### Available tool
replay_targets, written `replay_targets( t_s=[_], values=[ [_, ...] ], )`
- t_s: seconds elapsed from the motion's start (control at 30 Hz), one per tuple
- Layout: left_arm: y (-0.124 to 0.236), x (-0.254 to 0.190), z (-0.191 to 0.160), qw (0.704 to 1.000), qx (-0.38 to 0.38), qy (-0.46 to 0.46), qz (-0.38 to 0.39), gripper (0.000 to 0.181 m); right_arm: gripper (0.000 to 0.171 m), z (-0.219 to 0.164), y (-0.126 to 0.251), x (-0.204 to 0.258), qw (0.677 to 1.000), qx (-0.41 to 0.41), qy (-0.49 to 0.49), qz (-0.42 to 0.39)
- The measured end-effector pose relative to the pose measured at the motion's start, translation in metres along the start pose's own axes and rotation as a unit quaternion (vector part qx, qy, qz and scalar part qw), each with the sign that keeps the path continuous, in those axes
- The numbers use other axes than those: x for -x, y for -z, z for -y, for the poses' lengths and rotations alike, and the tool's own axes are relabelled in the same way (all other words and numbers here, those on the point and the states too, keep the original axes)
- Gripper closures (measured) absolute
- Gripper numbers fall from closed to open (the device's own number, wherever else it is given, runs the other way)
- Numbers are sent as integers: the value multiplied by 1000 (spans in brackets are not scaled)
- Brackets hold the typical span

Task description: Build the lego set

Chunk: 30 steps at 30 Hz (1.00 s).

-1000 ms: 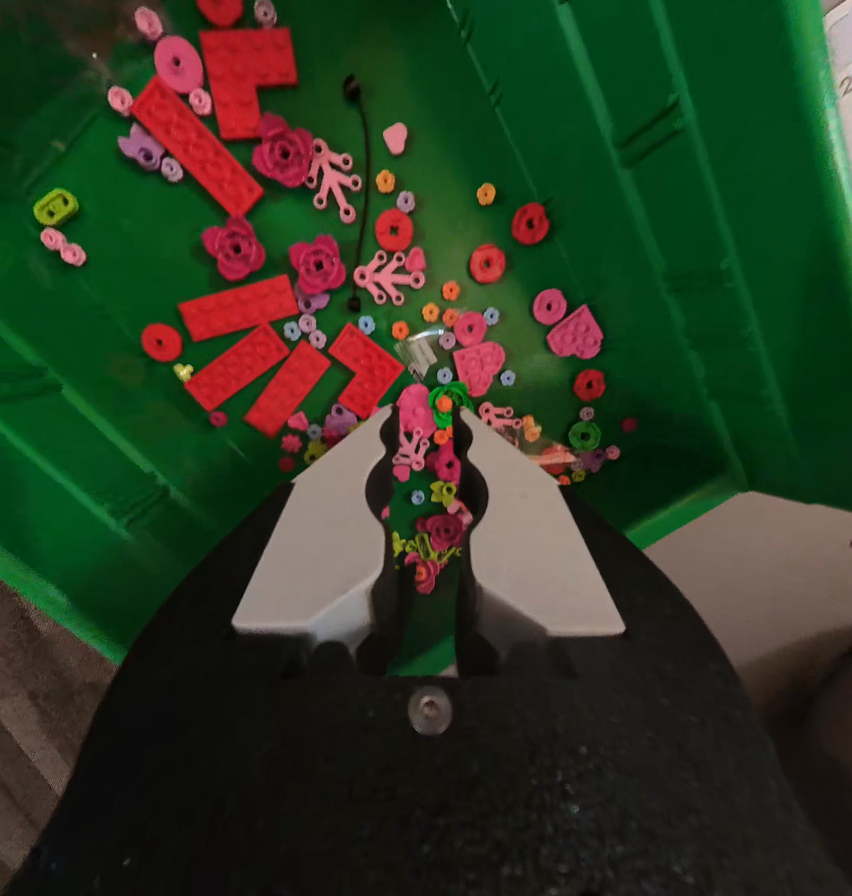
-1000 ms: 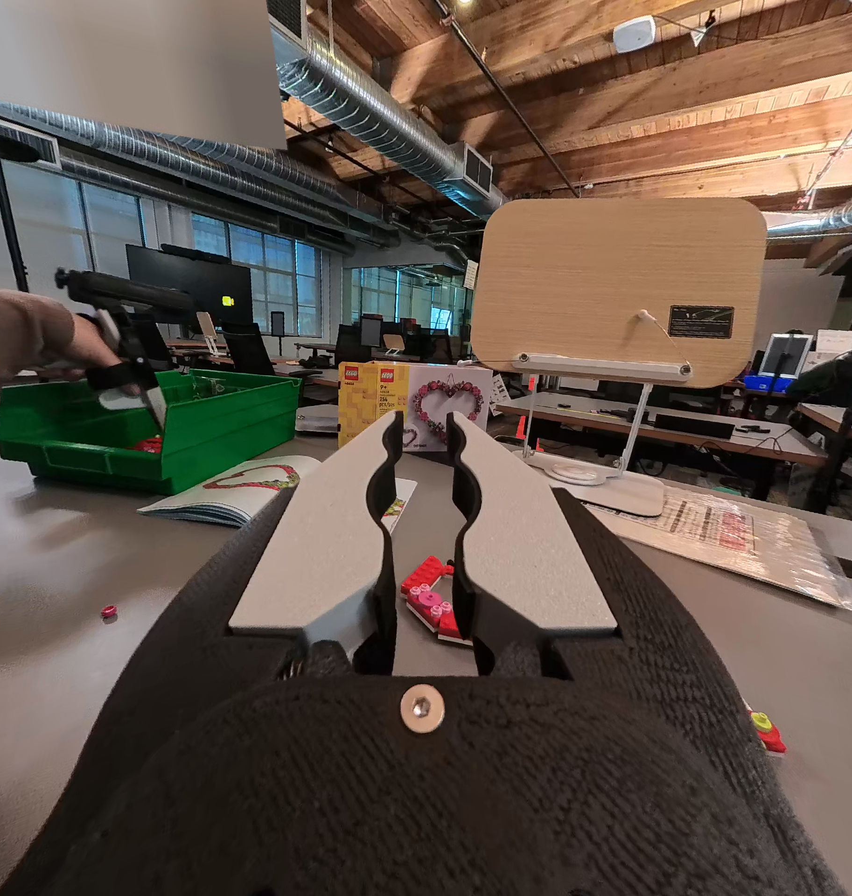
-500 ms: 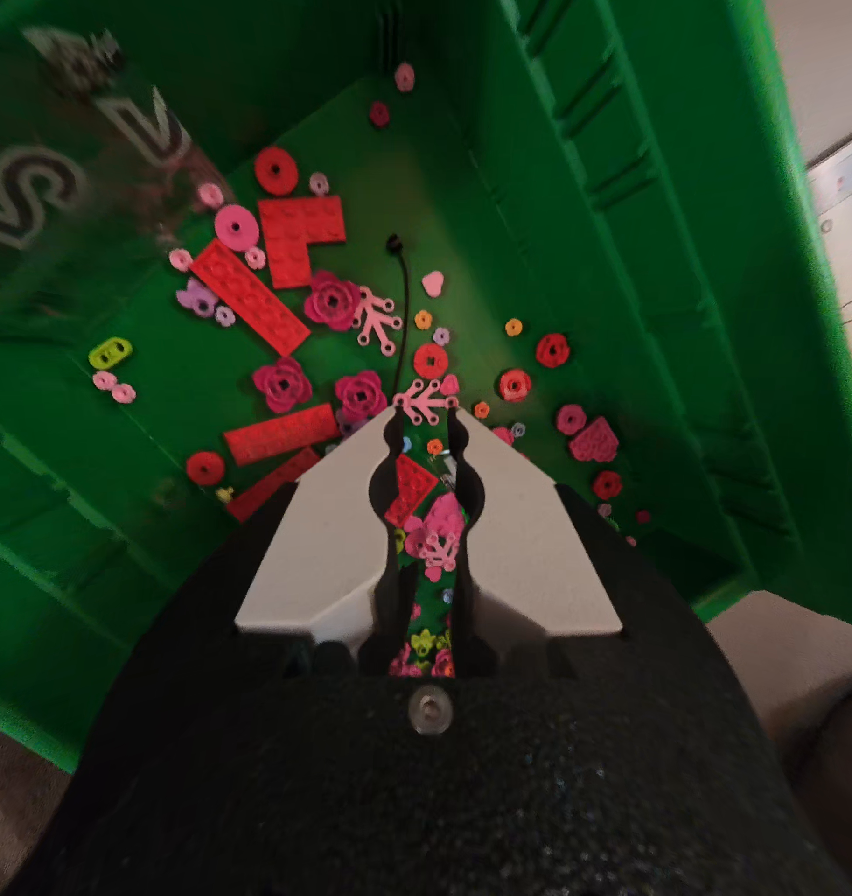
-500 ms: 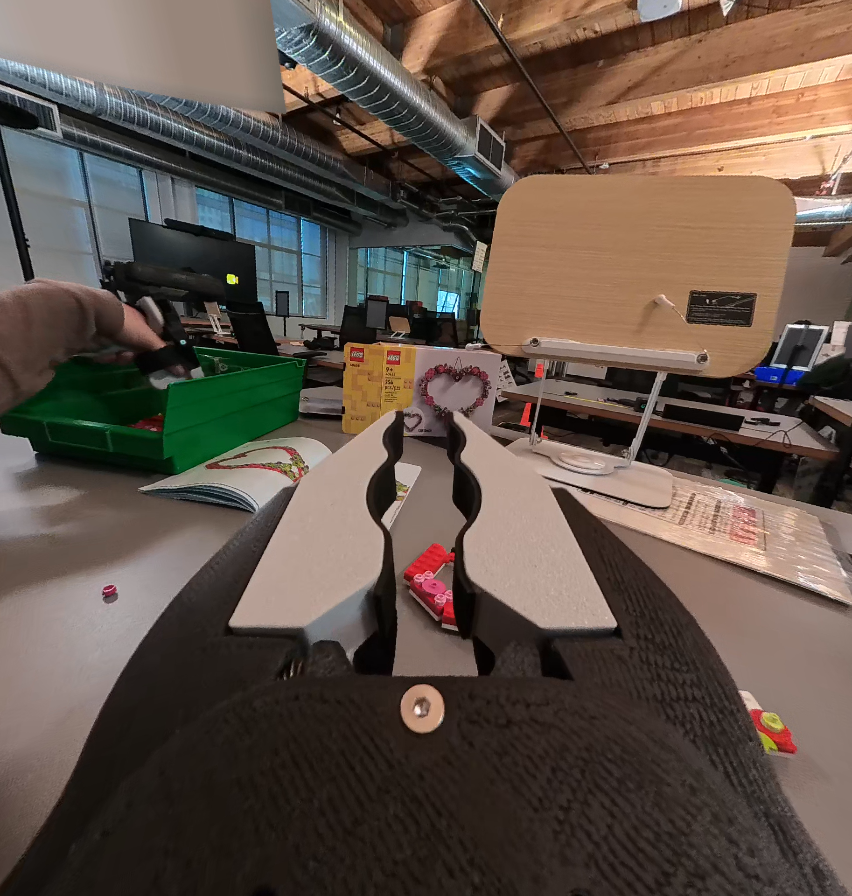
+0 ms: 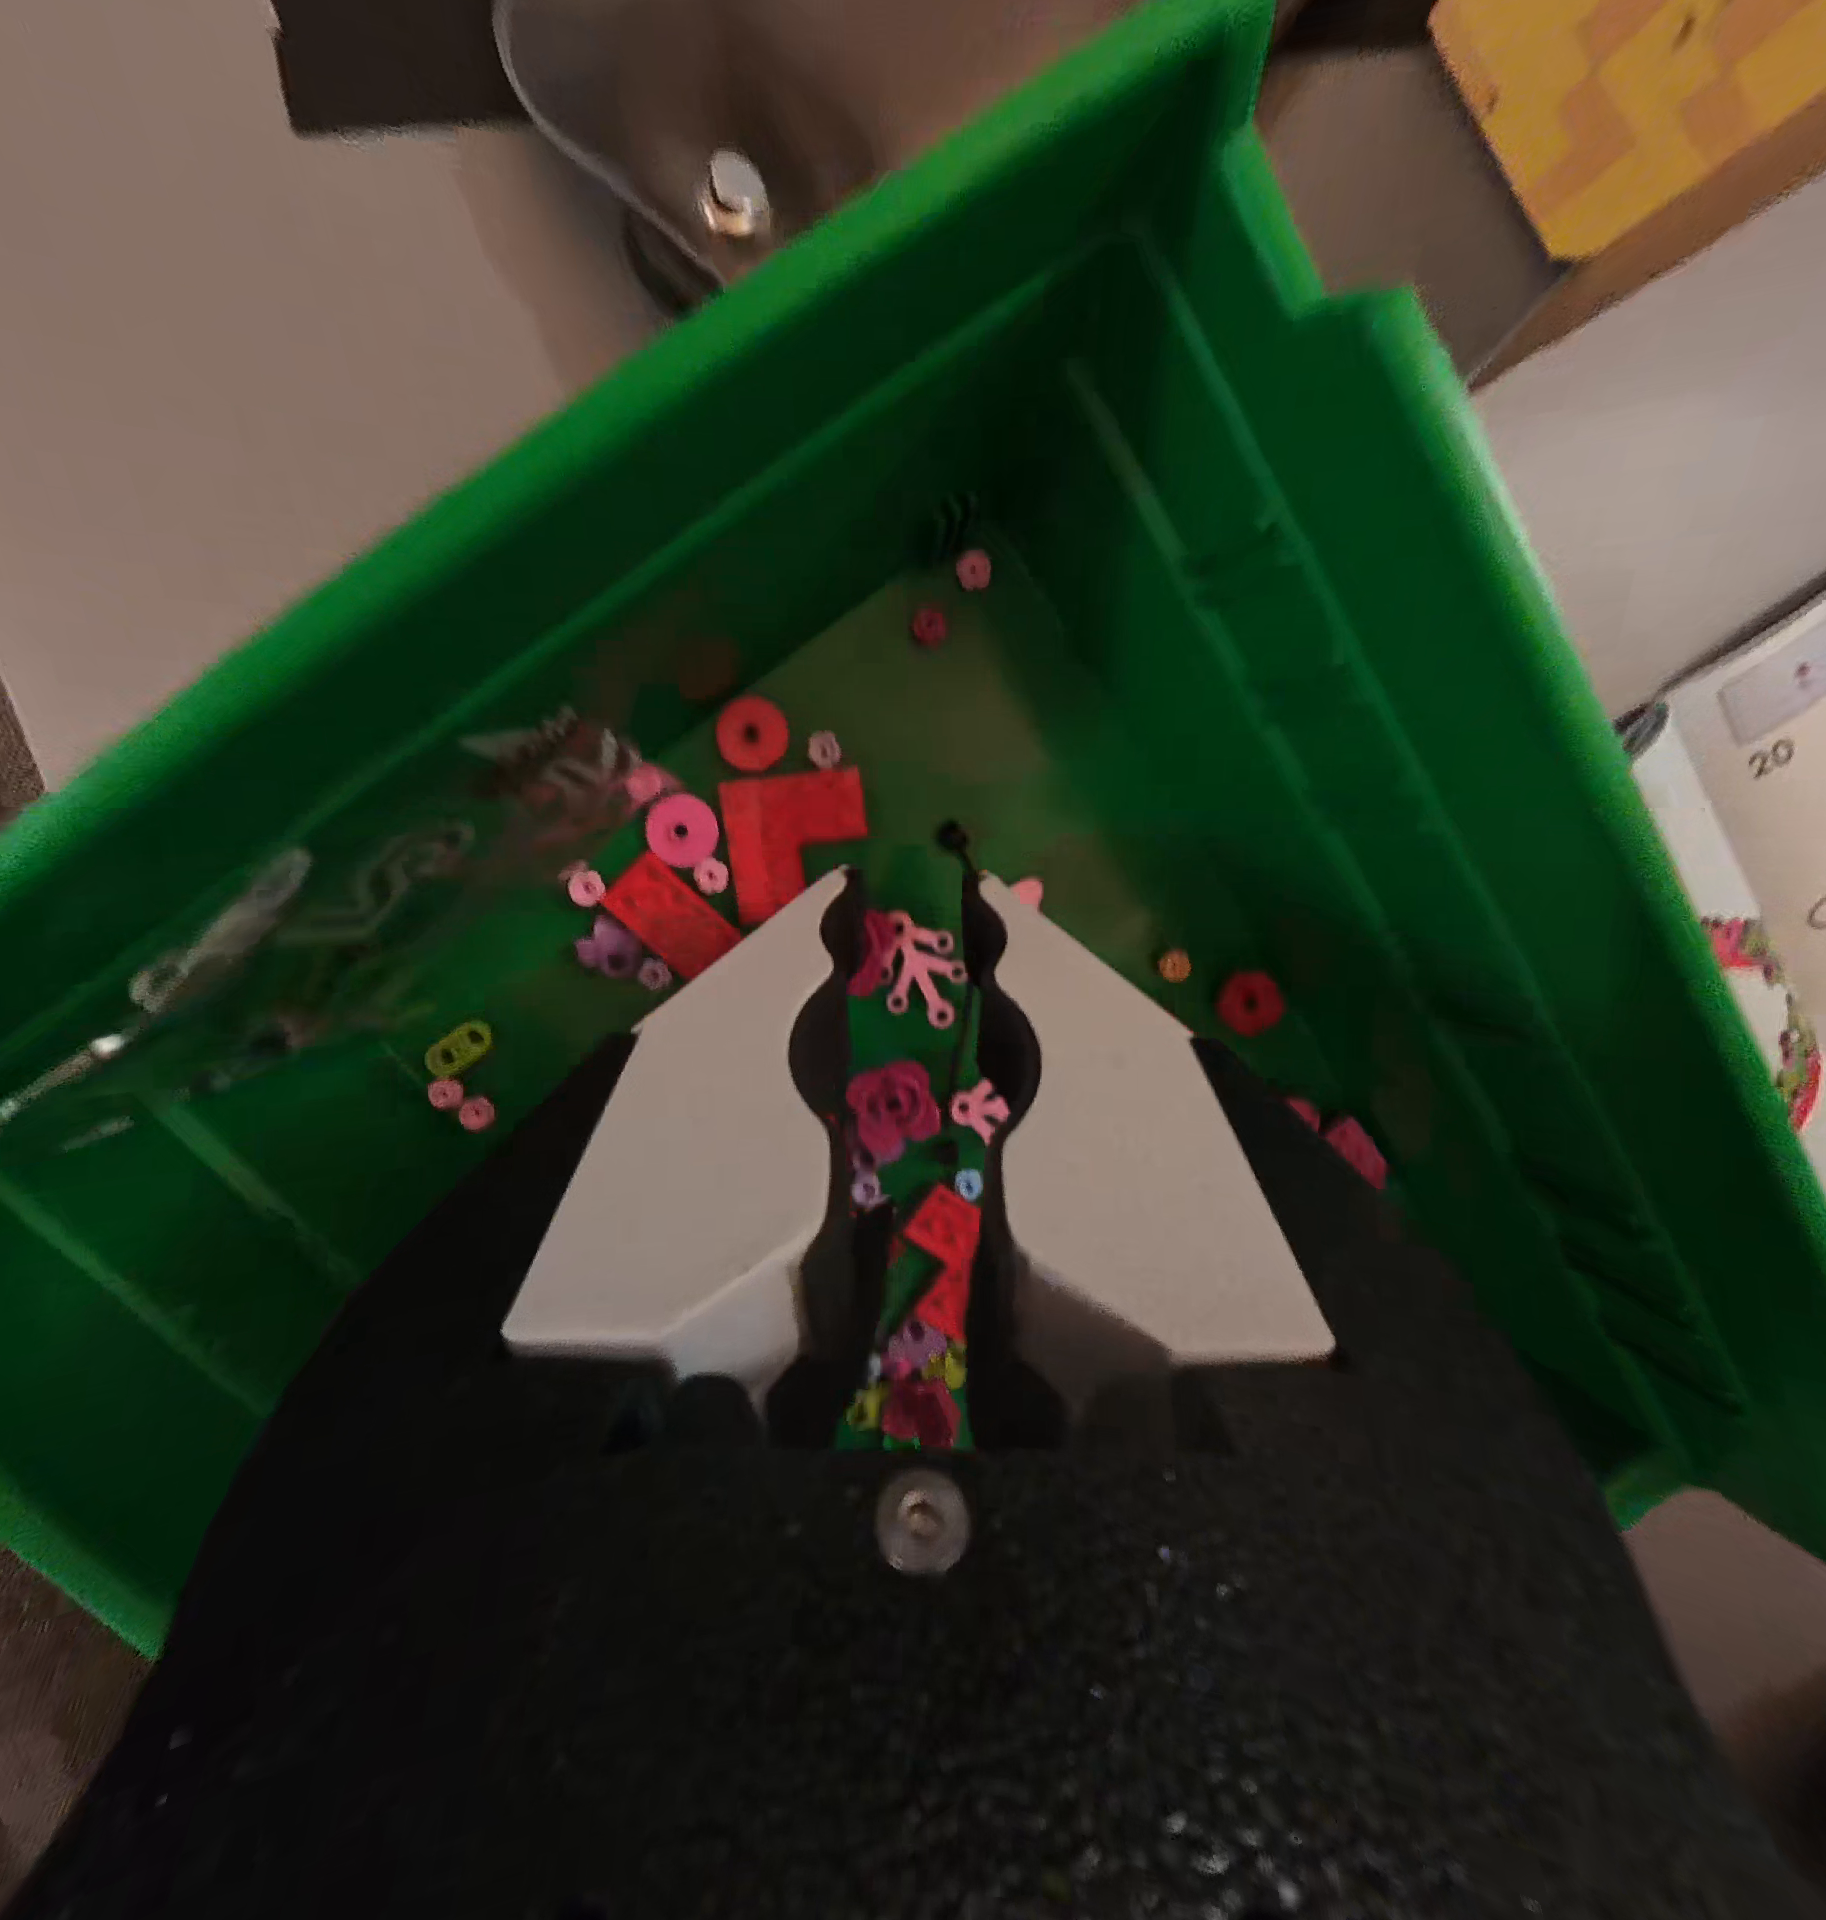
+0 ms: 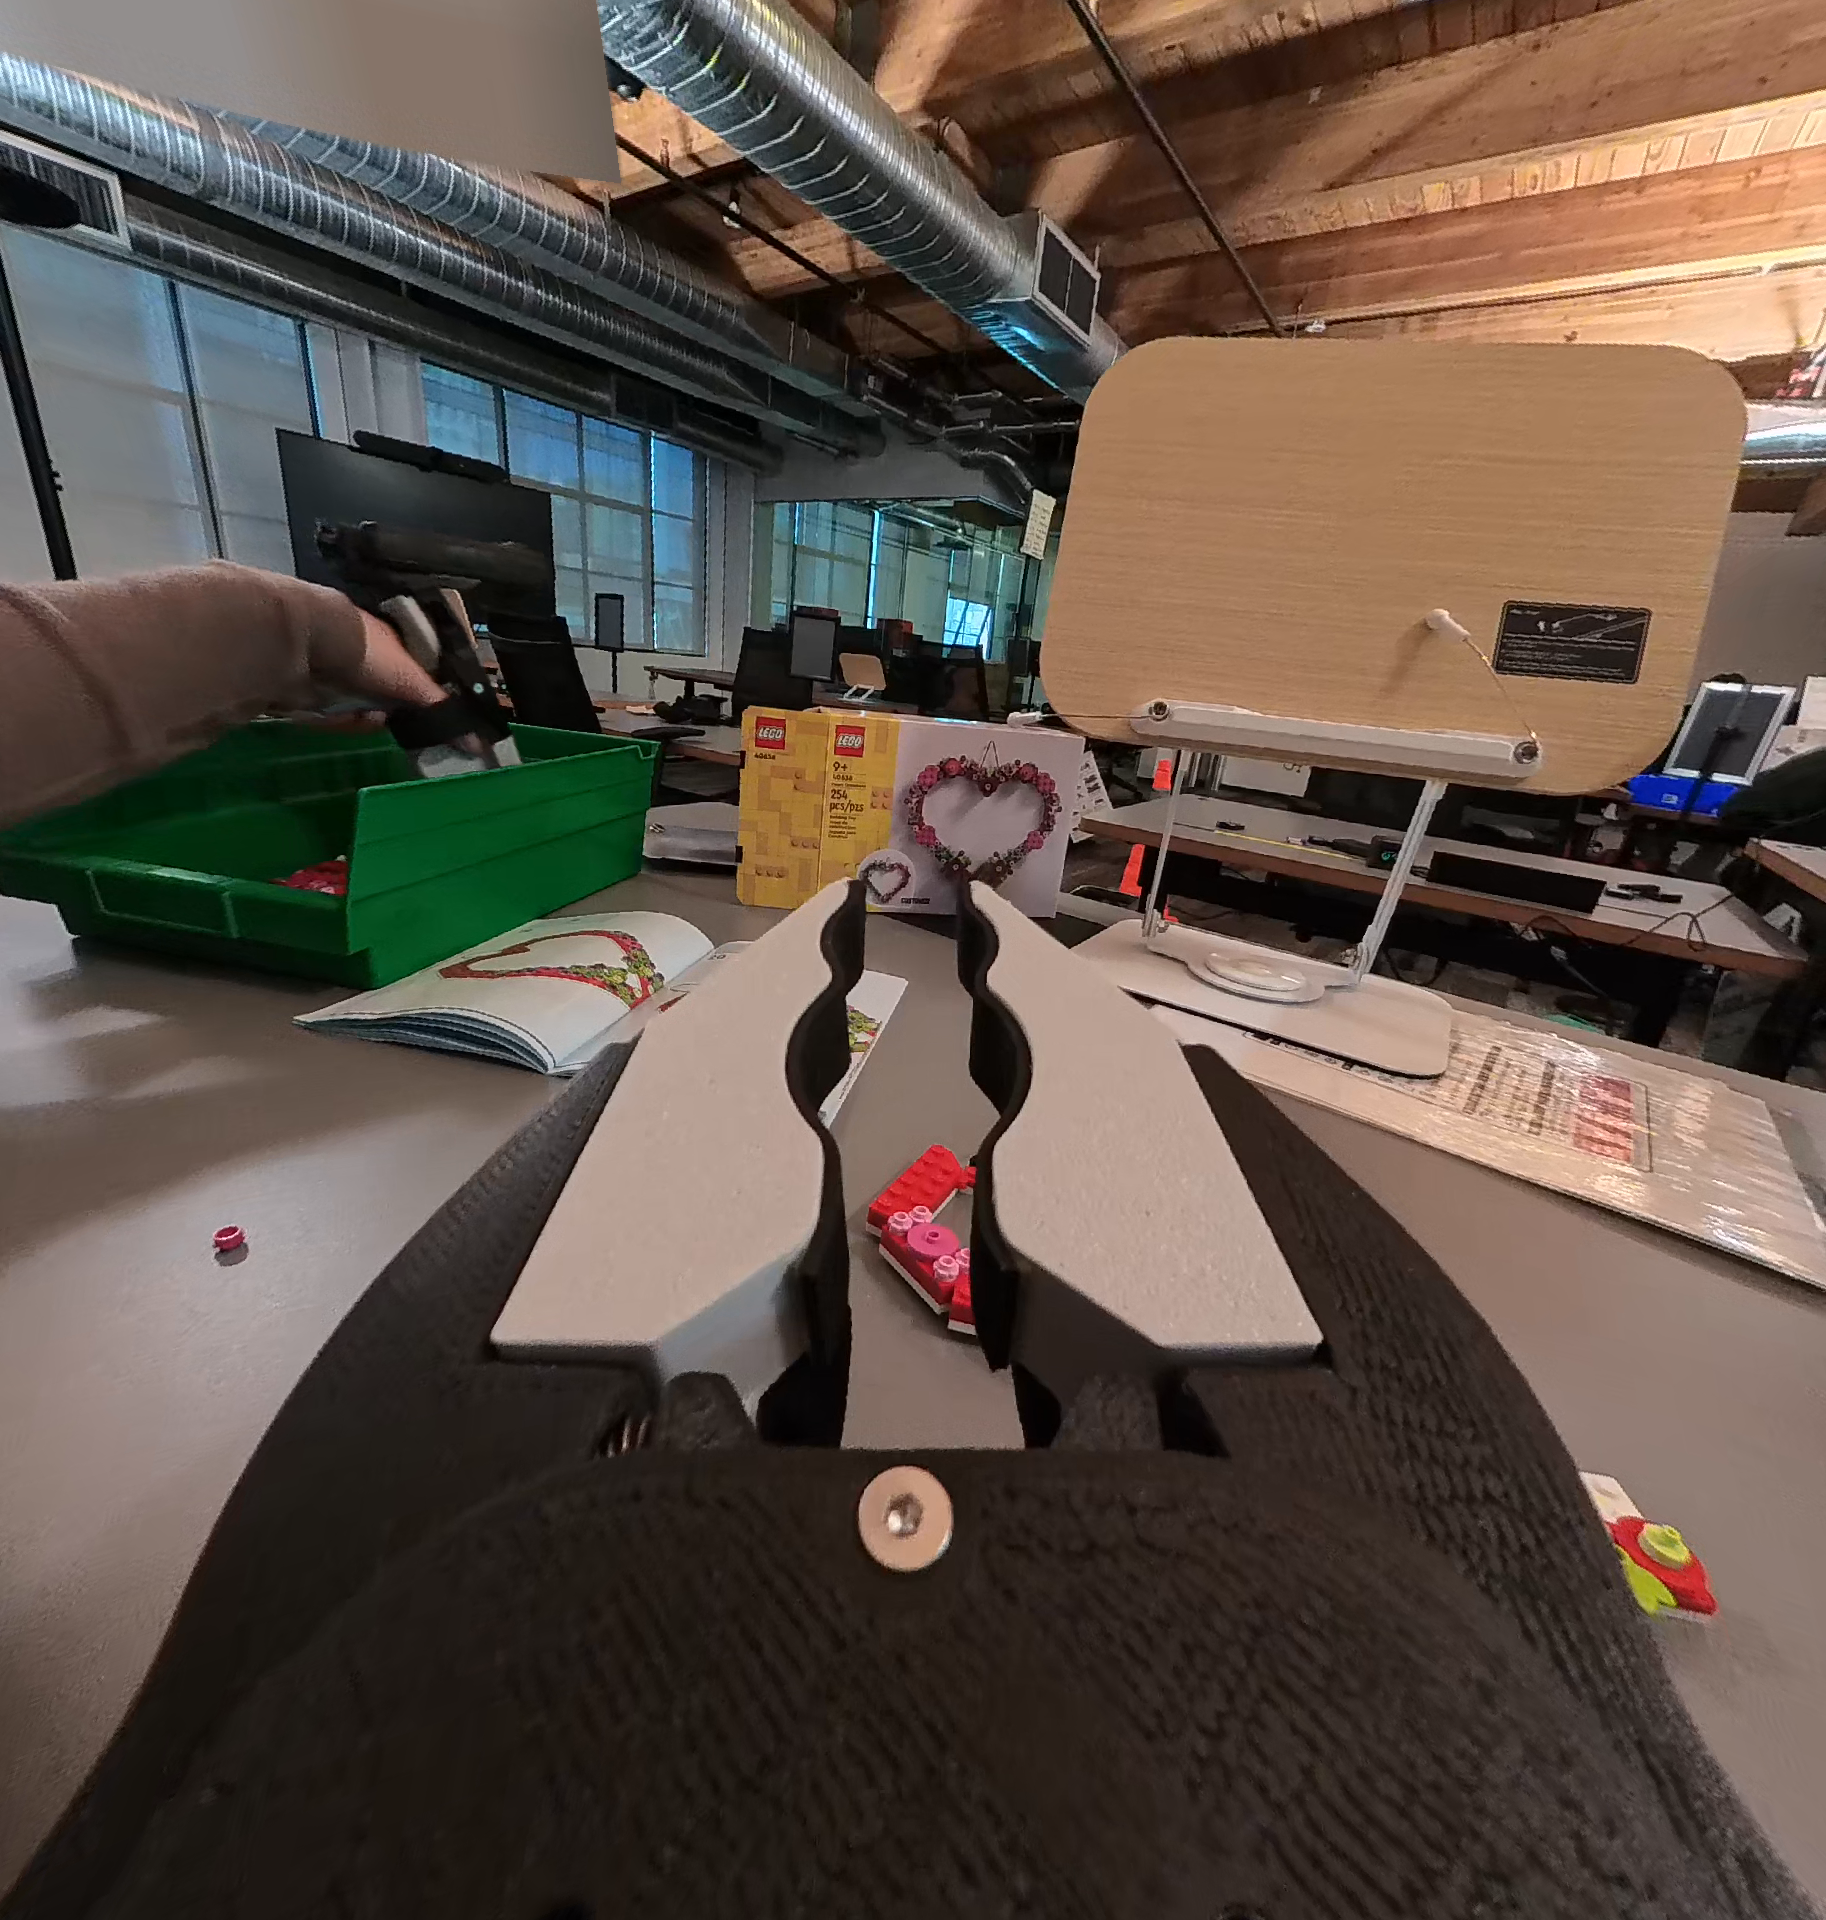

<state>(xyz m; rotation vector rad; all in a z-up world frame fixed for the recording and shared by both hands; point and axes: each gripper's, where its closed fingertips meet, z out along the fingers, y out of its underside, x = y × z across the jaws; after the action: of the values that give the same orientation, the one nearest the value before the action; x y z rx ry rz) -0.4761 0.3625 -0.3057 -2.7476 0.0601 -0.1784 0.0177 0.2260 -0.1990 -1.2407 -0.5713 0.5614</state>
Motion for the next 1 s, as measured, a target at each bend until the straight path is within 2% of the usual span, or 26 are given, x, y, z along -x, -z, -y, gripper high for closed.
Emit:
replay_targets(
  t_s=[0.03,0.2,0.33,0.4,0.63,0.73,0.83,1.0],
  values=[
    [0,1,6,1000,-12,1,0,164,155,0,0,0,1000,1,0,0],
    [-3,10,25,999,-53,1,14,164,155,-3,-1,1,1000,5,0,2],
    [-11,-10,40,994,-93,-16,-49,163,156,-5,-2,2,1000,9,1,5],
    [-16,-18,47,990,-117,-33,-72,163,156,-6,-3,2,1000,11,1,6],
    [-31,-26,57,977,-158,-120,-76,165,156,-14,-6,5,1000,24,7,11],
    [-39,-25,50,972,-142,-178,-54,167,156,-17,-8,8,999,31,14,14],
    [-48,-21,42,967,-125,-220,-26,161,156,-20,-8,9,999,35,18,17],
    [-53,-18,39,965,-128,-229,-14,159,156,-24,-10,10,999,42,19,19]
  ],
)
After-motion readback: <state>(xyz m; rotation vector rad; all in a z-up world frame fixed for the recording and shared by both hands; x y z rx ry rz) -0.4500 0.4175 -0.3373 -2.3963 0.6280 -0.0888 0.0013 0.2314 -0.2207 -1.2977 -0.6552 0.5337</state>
